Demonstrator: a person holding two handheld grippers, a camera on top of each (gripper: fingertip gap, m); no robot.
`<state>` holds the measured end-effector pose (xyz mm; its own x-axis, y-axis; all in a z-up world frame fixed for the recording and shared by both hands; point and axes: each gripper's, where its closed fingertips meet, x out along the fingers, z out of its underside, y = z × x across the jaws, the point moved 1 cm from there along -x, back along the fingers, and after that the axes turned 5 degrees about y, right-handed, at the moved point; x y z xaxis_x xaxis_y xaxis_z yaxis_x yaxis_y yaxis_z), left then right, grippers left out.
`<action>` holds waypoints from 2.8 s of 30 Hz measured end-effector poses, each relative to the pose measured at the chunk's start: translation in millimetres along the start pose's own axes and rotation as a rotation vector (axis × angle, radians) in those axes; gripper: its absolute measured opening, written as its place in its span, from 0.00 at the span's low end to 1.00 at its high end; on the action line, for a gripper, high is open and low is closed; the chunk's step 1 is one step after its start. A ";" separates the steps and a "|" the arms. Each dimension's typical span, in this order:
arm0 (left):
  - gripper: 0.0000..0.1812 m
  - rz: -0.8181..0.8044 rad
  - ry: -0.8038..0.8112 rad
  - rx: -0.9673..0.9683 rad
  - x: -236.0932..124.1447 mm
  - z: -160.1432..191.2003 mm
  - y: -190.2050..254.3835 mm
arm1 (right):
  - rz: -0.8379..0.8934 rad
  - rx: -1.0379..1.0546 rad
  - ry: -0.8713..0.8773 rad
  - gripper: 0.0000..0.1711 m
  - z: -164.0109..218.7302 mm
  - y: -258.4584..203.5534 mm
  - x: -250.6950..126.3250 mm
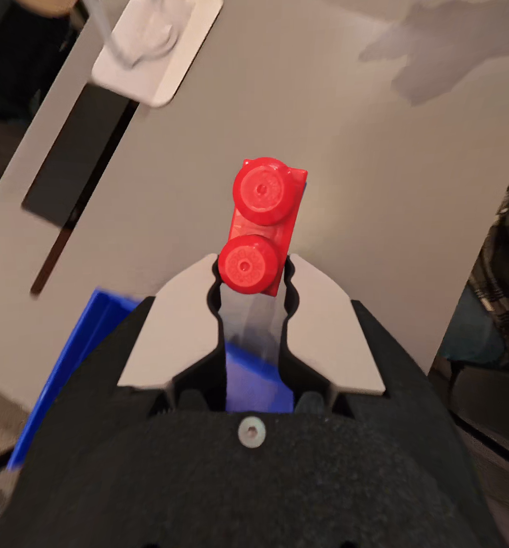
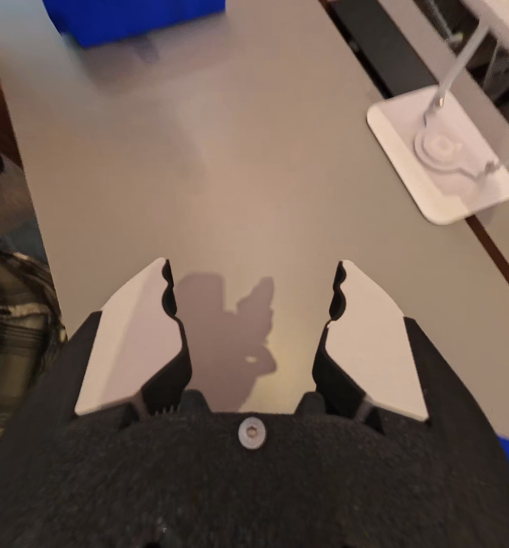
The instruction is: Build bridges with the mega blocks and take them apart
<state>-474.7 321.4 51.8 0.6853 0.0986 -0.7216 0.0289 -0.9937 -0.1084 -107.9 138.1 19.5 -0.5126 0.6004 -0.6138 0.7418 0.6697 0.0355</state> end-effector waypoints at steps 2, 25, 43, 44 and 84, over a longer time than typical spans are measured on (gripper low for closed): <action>0.22 0.057 0.041 0.042 28.3 -31.8 18.4 | -0.042 -0.017 0.069 0.57 -26.2 -8.7 14.1; 0.22 0.353 0.133 0.125 165.1 -107.5 106.1 | -0.316 -0.137 0.129 0.22 -77.7 -62.0 131.7; 0.31 0.483 0.761 -0.124 169.7 -128.4 95.8 | -0.408 0.153 0.545 0.21 -79.3 -36.3 119.6; 0.30 0.492 0.767 -0.123 171.8 -129.2 97.0 | -0.415 0.158 0.546 0.21 -78.3 -35.9 120.6; 0.20 0.454 0.517 -0.037 233.0 -85.1 119.6 | -0.488 -0.267 -0.222 0.20 -57.2 -39.4 141.6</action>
<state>-249.6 221.0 -71.2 0.8941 -0.3573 -0.2700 -0.3250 -0.9325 0.1576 -234.5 221.7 -23.7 -0.6430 0.1090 -0.7581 0.2940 0.9491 -0.1129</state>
